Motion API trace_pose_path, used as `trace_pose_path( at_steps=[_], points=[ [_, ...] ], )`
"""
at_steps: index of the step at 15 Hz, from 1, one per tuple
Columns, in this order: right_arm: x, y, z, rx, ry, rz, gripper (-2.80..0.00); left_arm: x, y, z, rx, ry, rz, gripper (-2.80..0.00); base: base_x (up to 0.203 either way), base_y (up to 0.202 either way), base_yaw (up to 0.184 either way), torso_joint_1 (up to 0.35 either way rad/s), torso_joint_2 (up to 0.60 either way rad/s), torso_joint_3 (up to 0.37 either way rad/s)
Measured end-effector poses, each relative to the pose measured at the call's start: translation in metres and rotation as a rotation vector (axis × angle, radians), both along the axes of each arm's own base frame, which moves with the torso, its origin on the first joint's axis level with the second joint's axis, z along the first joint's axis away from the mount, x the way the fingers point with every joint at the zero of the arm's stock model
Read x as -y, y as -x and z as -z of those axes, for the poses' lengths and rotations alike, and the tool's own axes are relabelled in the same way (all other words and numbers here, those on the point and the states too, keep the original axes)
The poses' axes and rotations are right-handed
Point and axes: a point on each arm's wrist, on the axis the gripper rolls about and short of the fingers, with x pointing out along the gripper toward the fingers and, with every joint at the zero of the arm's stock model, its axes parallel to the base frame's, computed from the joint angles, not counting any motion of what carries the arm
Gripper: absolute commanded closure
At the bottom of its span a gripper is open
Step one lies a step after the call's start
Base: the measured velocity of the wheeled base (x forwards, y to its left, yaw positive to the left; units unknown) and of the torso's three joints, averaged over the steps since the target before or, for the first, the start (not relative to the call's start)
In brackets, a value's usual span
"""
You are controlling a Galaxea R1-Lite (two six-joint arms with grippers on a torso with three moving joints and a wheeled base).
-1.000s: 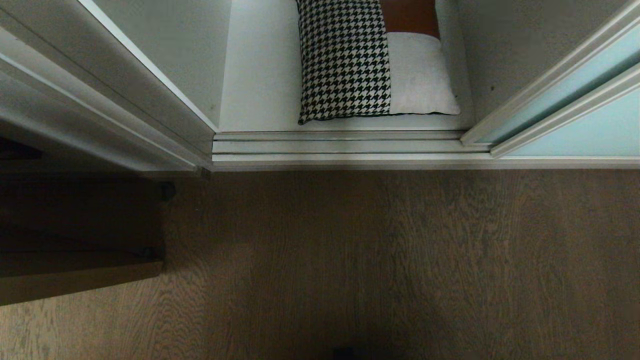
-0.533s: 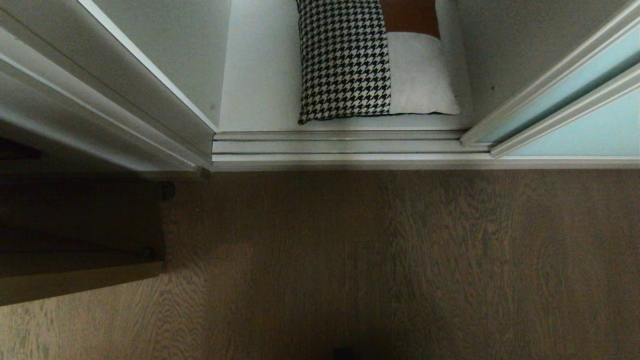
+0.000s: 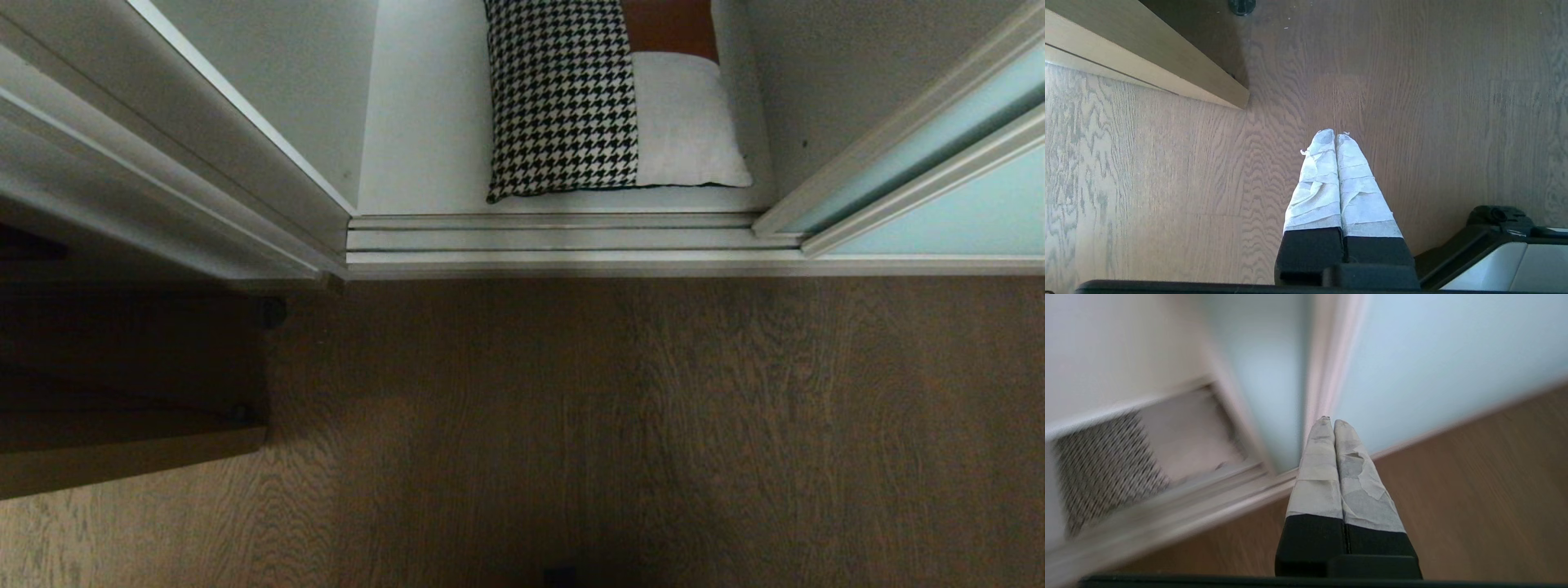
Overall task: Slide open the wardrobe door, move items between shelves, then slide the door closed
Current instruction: Close the door
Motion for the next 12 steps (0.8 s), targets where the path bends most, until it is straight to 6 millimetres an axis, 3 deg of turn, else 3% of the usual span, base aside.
trace_pose_path(
  at_steps=[8,12],
  points=[
    [0.003,-0.024,-0.029,0.043,-0.090,0.054,0.00,0.000,0.000,0.000,0.000,0.000,0.000,0.00,0.000,0.000,0.000,0.000,0.00,0.000],
    [0.005,-0.021,-0.038,0.052,-0.088,0.090,0.00,0.000,0.000,0.000,0.001,0.000,0.000,0.00,0.000,0.000,0.000,0.000,0.00,0.000]
  ],
)
